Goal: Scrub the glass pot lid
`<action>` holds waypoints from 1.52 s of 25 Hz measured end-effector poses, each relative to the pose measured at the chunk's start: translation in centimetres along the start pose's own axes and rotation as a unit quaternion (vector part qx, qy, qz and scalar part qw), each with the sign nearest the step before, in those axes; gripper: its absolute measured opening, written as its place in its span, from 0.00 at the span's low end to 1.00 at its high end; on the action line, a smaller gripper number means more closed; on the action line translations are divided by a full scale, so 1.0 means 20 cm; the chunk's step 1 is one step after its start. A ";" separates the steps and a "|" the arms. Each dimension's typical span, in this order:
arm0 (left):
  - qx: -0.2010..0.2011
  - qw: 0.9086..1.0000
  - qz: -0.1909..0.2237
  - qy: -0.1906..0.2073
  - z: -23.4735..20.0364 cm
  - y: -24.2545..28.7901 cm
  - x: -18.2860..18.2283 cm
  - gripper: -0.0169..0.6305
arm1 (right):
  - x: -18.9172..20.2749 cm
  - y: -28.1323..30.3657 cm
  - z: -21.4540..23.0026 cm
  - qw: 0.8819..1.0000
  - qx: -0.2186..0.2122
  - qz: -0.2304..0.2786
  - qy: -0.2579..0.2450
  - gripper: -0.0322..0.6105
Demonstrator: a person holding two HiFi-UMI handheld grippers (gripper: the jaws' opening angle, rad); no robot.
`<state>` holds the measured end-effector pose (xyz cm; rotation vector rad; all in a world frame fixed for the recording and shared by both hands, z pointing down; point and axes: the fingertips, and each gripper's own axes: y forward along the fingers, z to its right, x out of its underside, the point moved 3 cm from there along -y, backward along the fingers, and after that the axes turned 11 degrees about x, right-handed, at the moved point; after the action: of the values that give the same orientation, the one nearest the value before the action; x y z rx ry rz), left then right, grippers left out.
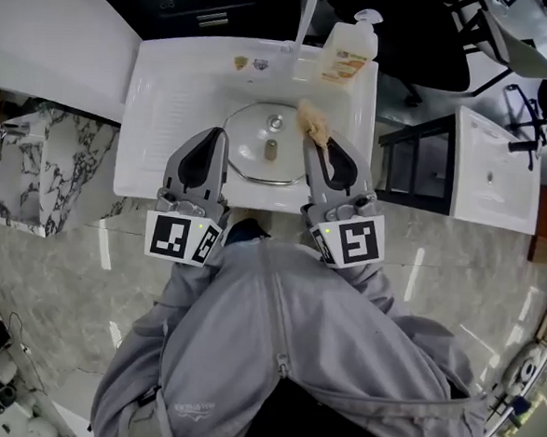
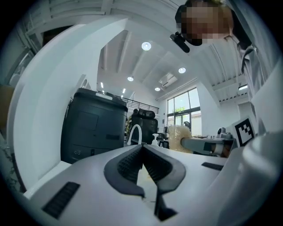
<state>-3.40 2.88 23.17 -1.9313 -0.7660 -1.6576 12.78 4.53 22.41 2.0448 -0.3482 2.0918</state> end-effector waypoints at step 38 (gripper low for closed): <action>-0.007 0.969 -0.231 -0.086 -0.47 0.06 0.90 0.04 | 0.60 0.29 -0.15 0.995 -0.032 -0.086 -0.024 0.12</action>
<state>-7.29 -2.47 42.34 -2.0338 -1.3594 -1.7625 7.84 -0.48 34.09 2.0139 -0.2335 1.9092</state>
